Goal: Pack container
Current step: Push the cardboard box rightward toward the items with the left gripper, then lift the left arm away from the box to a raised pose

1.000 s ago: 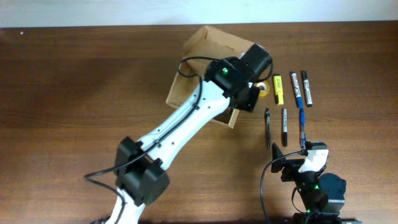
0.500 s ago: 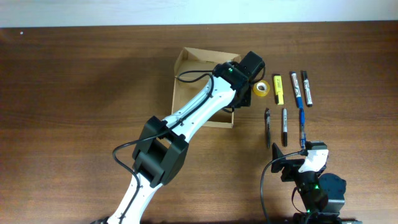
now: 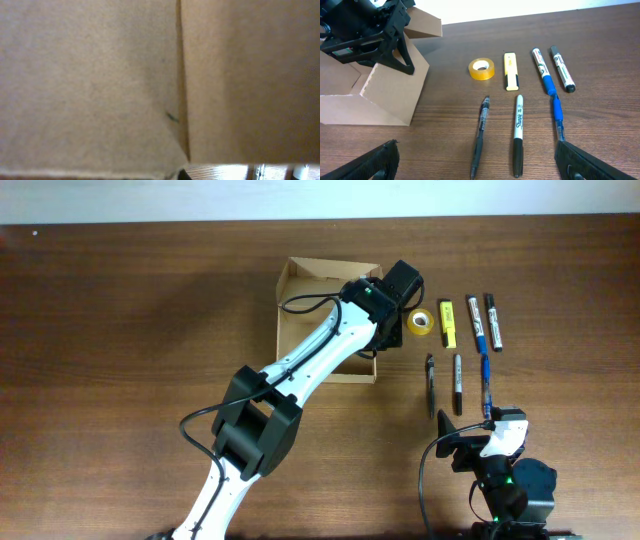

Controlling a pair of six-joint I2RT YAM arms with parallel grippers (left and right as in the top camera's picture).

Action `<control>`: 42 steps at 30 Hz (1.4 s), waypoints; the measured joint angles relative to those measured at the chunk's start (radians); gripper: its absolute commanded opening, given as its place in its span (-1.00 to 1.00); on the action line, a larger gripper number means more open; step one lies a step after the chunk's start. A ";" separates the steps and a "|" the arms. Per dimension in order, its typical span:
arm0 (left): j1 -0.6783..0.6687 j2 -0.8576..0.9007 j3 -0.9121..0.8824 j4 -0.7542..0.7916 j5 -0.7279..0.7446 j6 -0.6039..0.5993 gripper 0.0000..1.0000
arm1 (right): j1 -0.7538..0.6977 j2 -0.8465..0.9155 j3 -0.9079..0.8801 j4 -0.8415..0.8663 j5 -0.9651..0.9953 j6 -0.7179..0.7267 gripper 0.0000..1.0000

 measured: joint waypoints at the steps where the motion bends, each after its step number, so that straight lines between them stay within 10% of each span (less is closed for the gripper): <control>1: 0.000 0.000 0.000 0.000 0.000 0.000 -0.85 | 0.000 0.000 0.000 0.000 0.000 0.000 0.98; 7: 0.000 0.000 0.000 0.001 0.005 -0.012 0.07 | 0.000 0.000 0.000 0.000 0.000 0.000 0.98; 26: 0.000 0.010 0.203 -0.056 -0.026 0.097 -0.07 | 0.000 0.000 0.000 0.000 0.000 0.000 0.98; 42: 0.126 0.011 0.818 -0.612 -0.213 0.213 -0.20 | 0.000 0.000 0.000 0.000 0.000 0.000 0.98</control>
